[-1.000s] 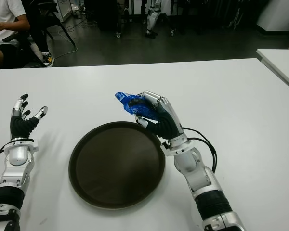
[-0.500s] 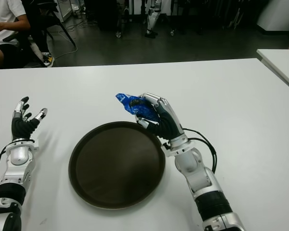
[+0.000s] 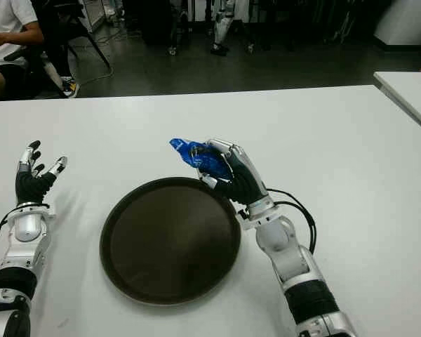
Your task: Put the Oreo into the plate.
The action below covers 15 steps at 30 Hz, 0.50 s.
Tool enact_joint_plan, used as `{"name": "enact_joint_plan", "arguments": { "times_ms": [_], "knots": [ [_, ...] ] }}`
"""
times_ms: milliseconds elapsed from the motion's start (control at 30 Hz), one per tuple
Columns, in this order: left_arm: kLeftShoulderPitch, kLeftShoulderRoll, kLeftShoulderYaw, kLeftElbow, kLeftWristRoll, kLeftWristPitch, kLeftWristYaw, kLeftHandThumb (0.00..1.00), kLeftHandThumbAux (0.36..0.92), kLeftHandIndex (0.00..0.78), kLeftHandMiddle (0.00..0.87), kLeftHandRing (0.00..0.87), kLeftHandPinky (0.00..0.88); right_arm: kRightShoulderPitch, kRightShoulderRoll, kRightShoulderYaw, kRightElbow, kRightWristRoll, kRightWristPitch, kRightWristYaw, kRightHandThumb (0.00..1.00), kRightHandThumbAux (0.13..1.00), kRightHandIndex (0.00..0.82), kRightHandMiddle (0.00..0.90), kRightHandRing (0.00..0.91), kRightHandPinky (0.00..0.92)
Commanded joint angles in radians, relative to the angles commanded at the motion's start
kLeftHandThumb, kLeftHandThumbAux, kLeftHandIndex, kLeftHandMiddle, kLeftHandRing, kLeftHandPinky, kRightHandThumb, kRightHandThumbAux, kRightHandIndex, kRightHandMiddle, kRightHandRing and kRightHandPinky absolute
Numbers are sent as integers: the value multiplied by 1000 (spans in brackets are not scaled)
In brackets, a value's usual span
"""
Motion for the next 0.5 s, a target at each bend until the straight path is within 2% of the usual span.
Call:
{"name": "enact_joint_plan", "arguments": {
  "times_ms": [167, 500],
  "knots": [
    [10, 2, -5, -22, 3, 4, -6, 0, 669, 0, 0, 7, 22, 5, 2, 1, -8, 24, 16, 32, 686, 727, 437, 849, 850, 845],
    [30, -8, -5, -82, -7, 48, -18, 0, 642, 0, 0, 6, 16, 21, 11, 0, -29, 31, 63, 58, 690, 724, 439, 844, 846, 838]
  ]
}}
